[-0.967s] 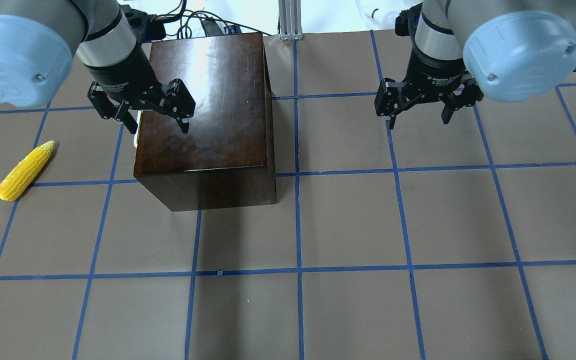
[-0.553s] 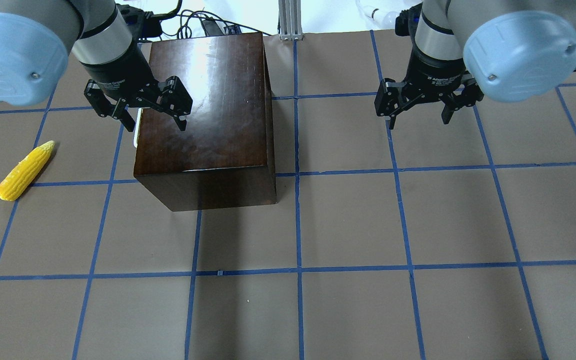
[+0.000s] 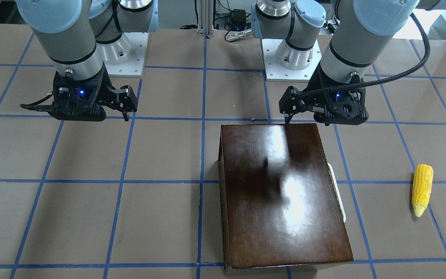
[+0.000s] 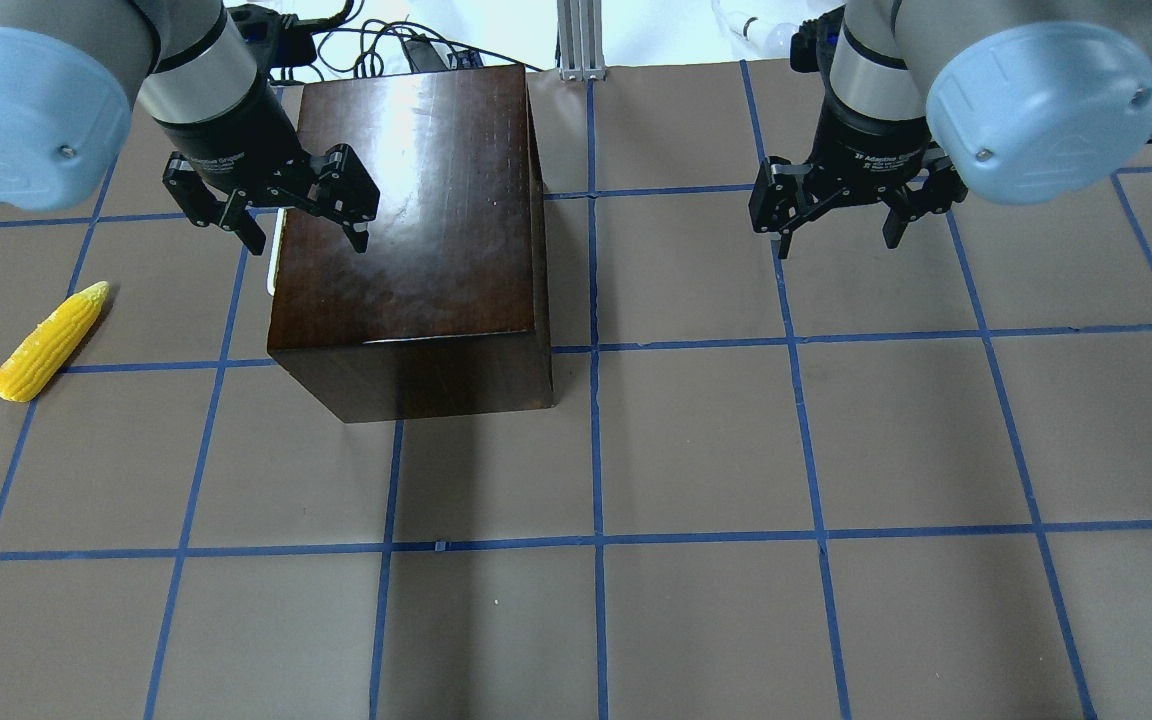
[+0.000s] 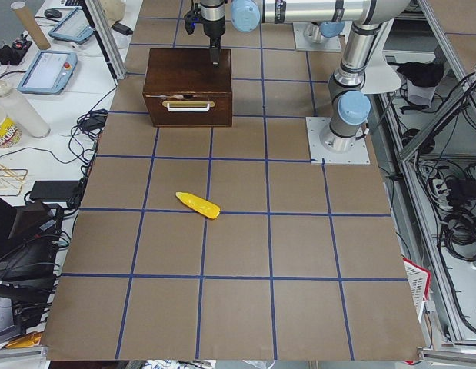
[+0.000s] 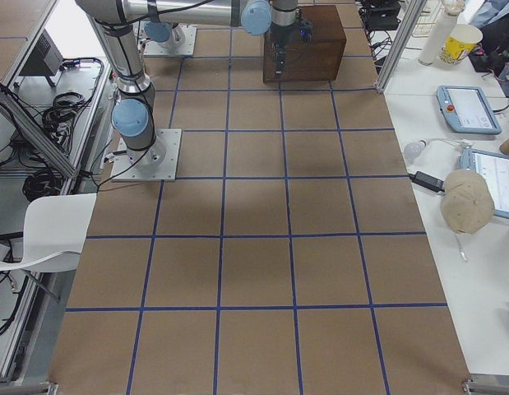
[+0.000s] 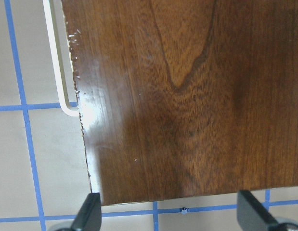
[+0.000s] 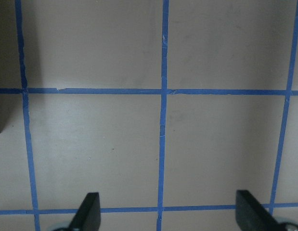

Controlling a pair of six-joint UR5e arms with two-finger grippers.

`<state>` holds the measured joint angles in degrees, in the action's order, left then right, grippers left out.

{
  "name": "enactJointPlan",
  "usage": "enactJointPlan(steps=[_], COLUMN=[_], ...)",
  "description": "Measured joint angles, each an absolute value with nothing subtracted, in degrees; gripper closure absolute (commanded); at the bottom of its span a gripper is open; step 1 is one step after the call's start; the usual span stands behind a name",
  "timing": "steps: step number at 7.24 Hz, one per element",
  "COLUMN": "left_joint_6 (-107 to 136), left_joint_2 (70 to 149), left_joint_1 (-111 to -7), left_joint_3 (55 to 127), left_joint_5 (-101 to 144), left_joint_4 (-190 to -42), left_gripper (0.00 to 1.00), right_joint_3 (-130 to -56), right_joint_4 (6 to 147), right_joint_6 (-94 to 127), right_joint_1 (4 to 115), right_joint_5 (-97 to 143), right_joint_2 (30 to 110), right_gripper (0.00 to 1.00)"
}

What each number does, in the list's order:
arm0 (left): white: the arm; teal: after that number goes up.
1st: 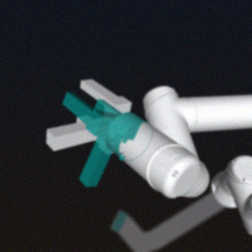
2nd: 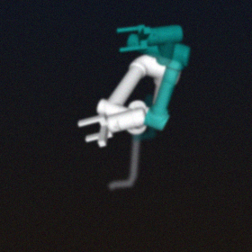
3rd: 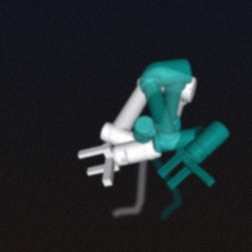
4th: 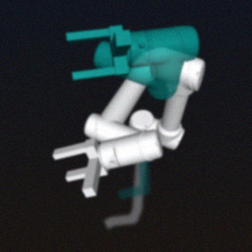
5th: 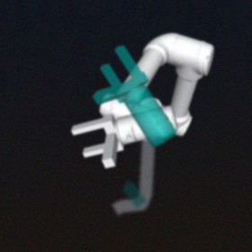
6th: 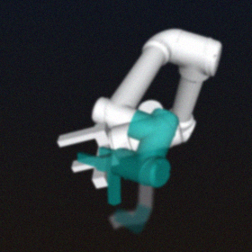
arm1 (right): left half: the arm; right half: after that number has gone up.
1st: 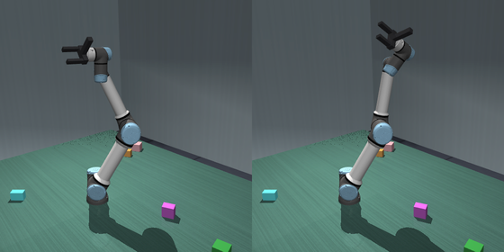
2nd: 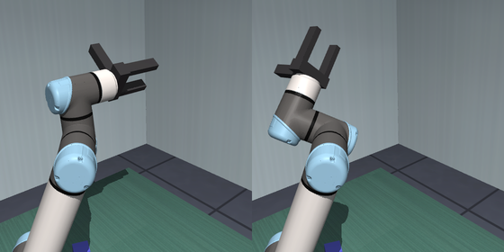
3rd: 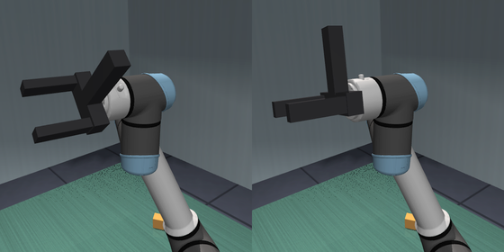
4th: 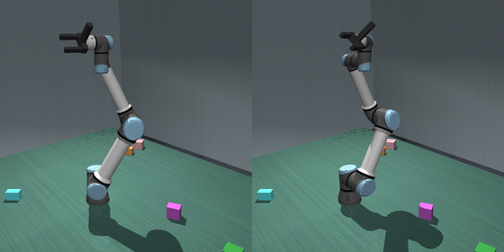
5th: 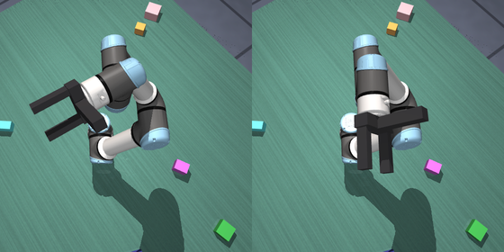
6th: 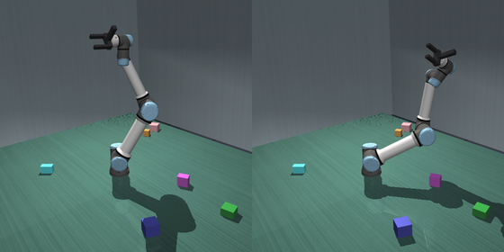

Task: Open drawer and put corn inside
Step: 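Move the left gripper down beside the cabinet to the white drawer handle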

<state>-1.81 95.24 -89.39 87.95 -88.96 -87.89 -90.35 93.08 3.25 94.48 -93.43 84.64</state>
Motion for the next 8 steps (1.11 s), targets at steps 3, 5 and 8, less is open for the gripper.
enactJointPlan(steps=[3, 5, 8], left_joint_6=[-1.79, -5.02, -21.53], left_joint_2=[95.63, 95.51, 97.25], left_joint_1=[-85.57, -81.13, -70.04], left_joint_3=[87.37, 87.26, 86.53], left_joint_5=[-88.79, -88.53, -86.82], left_joint_4=[-87.51, -87.10, -85.28], left_gripper=[0.00, 0.00, 0.00], right_joint_3=[-90.35, -90.35, -90.35], right_joint_4=[93.11, 93.12, 93.10], right_joint_6=[3.25, 3.25, 3.25], right_joint_1=[94.48, 94.48, 94.48], right_joint_5=[-93.43, -93.43, -93.48], right_joint_2=[84.64, 84.69, 84.72], right_gripper=[0.00, 0.00, 0.00])
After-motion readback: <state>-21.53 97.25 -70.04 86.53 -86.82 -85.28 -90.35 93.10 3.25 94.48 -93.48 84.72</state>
